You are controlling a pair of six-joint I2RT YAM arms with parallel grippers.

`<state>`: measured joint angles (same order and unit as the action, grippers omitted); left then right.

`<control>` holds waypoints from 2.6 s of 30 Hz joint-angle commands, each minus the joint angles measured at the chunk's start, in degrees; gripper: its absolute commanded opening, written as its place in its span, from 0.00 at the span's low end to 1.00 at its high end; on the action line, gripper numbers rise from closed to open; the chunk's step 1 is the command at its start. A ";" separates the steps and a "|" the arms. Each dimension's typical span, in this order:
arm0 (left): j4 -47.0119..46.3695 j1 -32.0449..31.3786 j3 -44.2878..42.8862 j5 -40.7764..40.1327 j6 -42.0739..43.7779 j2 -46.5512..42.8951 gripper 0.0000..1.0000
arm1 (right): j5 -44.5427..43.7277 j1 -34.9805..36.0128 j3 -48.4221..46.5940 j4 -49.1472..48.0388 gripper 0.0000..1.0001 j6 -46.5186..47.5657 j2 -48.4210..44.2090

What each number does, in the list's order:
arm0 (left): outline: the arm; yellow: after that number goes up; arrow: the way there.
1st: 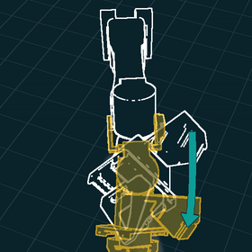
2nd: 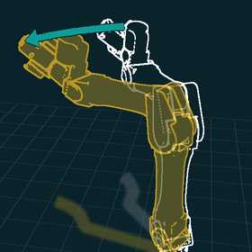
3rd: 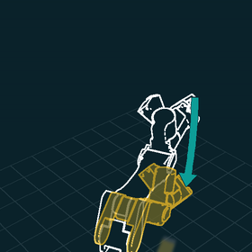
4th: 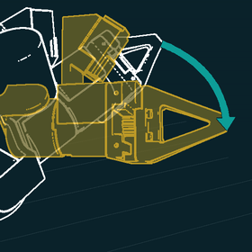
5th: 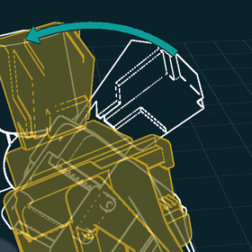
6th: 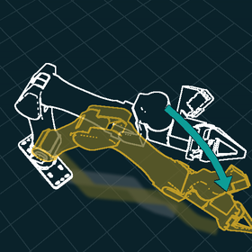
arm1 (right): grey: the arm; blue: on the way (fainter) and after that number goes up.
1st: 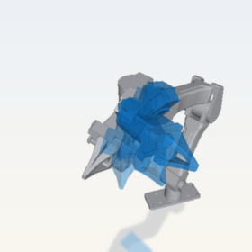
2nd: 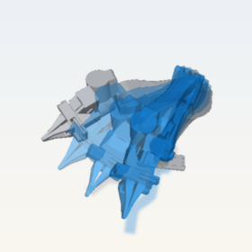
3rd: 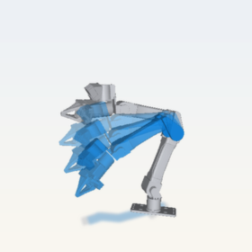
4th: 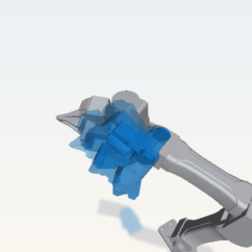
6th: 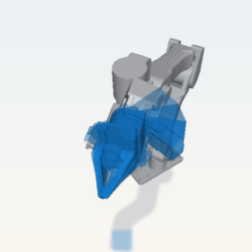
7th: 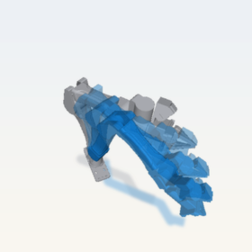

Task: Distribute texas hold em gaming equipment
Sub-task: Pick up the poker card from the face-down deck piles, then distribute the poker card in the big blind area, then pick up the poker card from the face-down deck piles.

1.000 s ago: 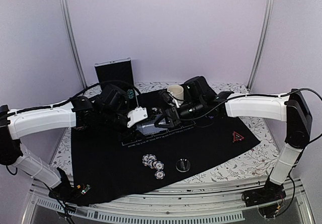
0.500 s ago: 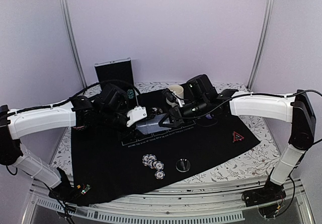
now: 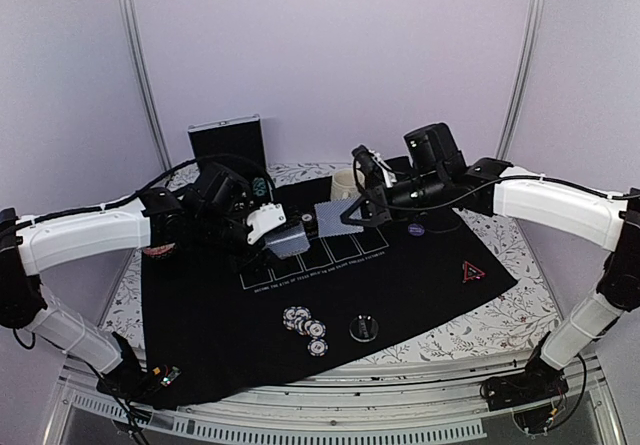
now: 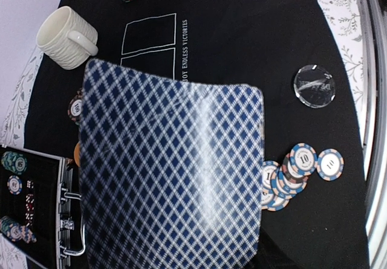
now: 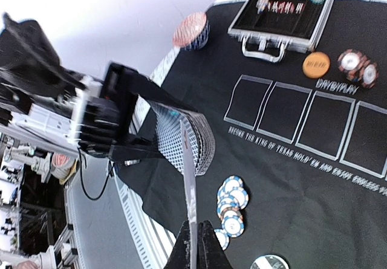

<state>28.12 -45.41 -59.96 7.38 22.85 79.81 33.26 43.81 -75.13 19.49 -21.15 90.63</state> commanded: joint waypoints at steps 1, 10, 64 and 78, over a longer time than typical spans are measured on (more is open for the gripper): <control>-1.62 1.90 -0.92 -1.21 -1.95 0.29 0.50 | -6.50 -4.31 -0.50 -1.54 0.02 -2.32 -5.05; -1.04 3.48 -2.06 -2.53 -4.05 0.14 0.50 | -15.62 -5.74 -3.81 -25.82 0.02 -23.76 12.71; -0.87 5.59 -2.43 -2.97 -5.22 -3.87 0.50 | -30.79 -1.49 -40.39 -24.46 0.45 -38.78 49.87; -1.13 5.69 -2.28 -1.50 -4.41 -4.85 0.50 | -19.42 -1.45 -25.49 -21.38 0.99 -7.52 23.10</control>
<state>28.16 -40.32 -60.84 4.71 17.78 76.73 4.67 42.33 -105.86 -4.29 -42.09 121.14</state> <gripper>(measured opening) 0.501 0.977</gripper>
